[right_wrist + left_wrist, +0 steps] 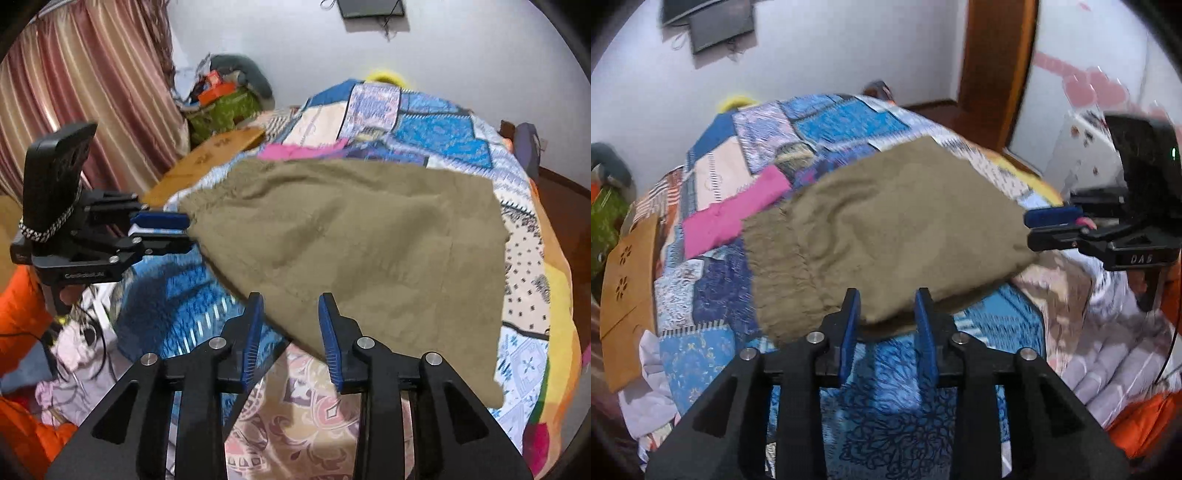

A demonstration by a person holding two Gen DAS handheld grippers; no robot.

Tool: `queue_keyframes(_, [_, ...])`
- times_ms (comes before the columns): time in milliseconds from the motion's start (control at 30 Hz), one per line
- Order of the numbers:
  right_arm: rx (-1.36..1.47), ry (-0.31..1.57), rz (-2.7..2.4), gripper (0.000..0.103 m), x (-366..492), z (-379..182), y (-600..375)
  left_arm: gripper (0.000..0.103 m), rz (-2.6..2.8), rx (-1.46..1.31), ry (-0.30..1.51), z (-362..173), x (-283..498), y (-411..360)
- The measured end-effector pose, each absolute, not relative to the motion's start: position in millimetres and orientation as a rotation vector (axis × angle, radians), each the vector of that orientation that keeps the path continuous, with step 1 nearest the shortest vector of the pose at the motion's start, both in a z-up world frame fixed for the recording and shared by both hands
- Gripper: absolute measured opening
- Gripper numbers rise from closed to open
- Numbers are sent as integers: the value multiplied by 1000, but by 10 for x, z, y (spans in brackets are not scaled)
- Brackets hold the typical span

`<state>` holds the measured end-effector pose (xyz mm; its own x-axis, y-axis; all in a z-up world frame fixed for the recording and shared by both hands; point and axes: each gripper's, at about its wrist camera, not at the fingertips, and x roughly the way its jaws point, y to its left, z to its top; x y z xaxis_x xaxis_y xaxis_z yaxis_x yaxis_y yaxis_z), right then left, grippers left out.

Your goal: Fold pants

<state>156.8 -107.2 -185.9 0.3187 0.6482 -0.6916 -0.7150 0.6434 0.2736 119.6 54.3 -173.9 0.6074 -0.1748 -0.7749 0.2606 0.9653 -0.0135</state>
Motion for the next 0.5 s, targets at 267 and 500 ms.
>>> queue_keyframes(267, [-42,914,776,28,1820,-2128,-1036,41,-58,18,955,-2060,1506,833])
queue_keyframes(500, [-51,948,703,28,1810,-2370,-1306,58,-13,-35,969,-2278,1442,1045])
